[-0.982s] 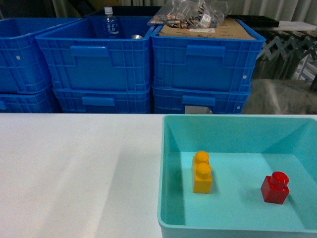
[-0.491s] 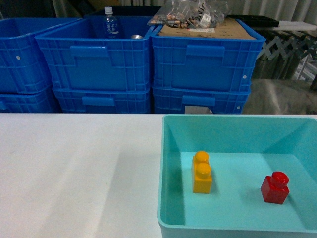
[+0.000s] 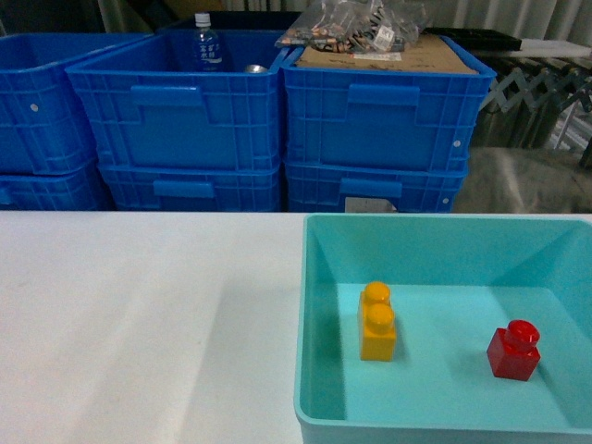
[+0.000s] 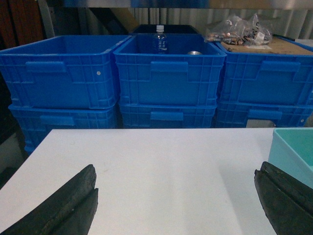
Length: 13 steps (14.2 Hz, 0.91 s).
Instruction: Pick red block from blue box to shelf
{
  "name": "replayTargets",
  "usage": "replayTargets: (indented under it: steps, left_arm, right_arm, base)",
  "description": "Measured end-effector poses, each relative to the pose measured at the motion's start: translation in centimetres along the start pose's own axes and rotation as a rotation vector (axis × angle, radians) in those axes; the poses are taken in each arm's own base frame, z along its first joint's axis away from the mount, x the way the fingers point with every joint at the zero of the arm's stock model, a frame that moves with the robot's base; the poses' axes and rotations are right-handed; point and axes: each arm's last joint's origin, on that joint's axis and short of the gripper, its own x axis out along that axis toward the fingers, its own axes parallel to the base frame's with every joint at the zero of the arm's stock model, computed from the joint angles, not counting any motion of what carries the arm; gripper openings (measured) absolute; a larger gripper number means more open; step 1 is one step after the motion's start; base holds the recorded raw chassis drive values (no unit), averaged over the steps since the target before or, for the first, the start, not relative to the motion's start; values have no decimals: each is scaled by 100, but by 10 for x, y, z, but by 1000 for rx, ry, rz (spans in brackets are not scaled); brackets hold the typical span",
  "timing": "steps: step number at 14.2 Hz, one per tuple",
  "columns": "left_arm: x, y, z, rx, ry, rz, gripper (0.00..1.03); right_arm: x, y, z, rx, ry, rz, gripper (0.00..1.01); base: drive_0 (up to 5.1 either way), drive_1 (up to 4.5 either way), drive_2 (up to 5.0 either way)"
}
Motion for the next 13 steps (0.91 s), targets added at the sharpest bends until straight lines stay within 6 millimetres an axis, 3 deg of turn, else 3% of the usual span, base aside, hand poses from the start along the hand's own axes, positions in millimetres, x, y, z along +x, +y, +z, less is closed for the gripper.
replayTargets:
  steps: [5,6,7,8,10,13]
  left_arm:
    - [0,0,0,0,0,0,98]
    - [0,0,0,0,0,-1,98]
    - [0,0,0,0,0,0,98]
    - [0,0,0,0,0,0,98]
    - [0,0,0,0,0,0,98]
    - [0,0,0,0,0,0,98]
  right_arm:
    - [0,0,0,0,4,2,98]
    - [11,7,2,-43,196,219,98]
    - [44,25,20,-52,302,263,98]
    - [87,49,16,-42,502,279,98]
    - [118,58,10,-63,573,227,98]
    - [169,54,-21,-39,735,134,98]
  base:
    - [0,0,0]
    - [0,0,0]
    - [0,0,0]
    - [0,0,0]
    - [0,0,0]
    - [0,0,0]
